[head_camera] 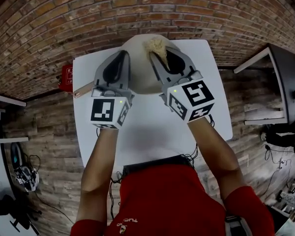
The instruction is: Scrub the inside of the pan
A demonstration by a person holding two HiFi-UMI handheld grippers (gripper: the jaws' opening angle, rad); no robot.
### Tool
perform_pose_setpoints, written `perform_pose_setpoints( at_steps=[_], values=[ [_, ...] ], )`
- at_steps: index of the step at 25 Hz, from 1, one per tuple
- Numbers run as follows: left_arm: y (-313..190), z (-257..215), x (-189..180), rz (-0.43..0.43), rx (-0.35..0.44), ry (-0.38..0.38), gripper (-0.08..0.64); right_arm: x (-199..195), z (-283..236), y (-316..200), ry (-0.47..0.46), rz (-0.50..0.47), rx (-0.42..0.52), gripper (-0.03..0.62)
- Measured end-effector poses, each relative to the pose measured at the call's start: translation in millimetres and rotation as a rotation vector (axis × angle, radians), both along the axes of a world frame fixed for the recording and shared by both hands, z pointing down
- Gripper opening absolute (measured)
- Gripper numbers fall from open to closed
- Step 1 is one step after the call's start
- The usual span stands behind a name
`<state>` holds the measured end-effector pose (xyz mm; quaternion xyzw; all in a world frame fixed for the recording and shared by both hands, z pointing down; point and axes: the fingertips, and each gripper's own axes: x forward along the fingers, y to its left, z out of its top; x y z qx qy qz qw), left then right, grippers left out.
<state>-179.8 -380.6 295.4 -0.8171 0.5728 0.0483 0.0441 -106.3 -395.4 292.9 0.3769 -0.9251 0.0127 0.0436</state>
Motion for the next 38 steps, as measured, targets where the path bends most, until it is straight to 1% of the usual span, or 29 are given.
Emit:
perform_pose_setpoints(
  at_steps=[2,6,9,11,14,18,24,29,33,36,38],
  values=[
    [-14.4,6.5,-4.5,0.003,-0.003,-0.002,0.023,-7.1,11.0,-17.9,0.032,0.007,-0.036,0.087],
    [-41.0,17.3,-10.5,0.008,0.011,-0.008,0.023,-16.9,32.8,-51.5,0.061,0.017,-0.125,0.087],
    [-54.9,27.3,-16.1,0.001,0.006,-0.01,0.023,-22.1,54.2,-70.6,0.099,0.023,-0.191,0.087],
    [-64.2,31.3,-22.2,-0.014,0.005,-0.011,0.023,-26.1,72.1,-82.8,0.136,0.021,-0.249,0.087],
    [-73.9,36.6,-30.4,-0.04,0.003,0.0,0.023,-33.6,108.0,-97.9,0.192,0.008,-0.362,0.087],
    [-84.1,42.2,-34.7,-0.044,0.001,-0.004,0.023,-43.0,160.0,-116.6,0.29,0.005,-0.503,0.089],
    [-98.3,51.6,-50.0,-0.052,-0.009,0.014,0.023,-54.4,230.2,-127.1,0.463,0.003,-0.655,0.087],
    [-103.9,55.6,-55.6,-0.047,-0.014,0.021,0.023,-66.4,266.8,-125.1,0.556,-0.031,-0.735,0.088],
    [-106.2,61.4,-60.1,-0.047,-0.023,0.028,0.023,-76.5,282.1,-126.3,0.594,-0.056,-0.741,0.087],
    [-105.8,64.1,-59.0,-0.042,-0.027,0.023,0.023,-59.8,293.1,-130.6,0.673,-0.018,-0.746,0.088],
    [-105.6,65.0,-57.8,-0.039,-0.028,0.022,0.023,-44.7,296.3,-136.7,0.709,0.017,-0.741,0.087]
  ],
)
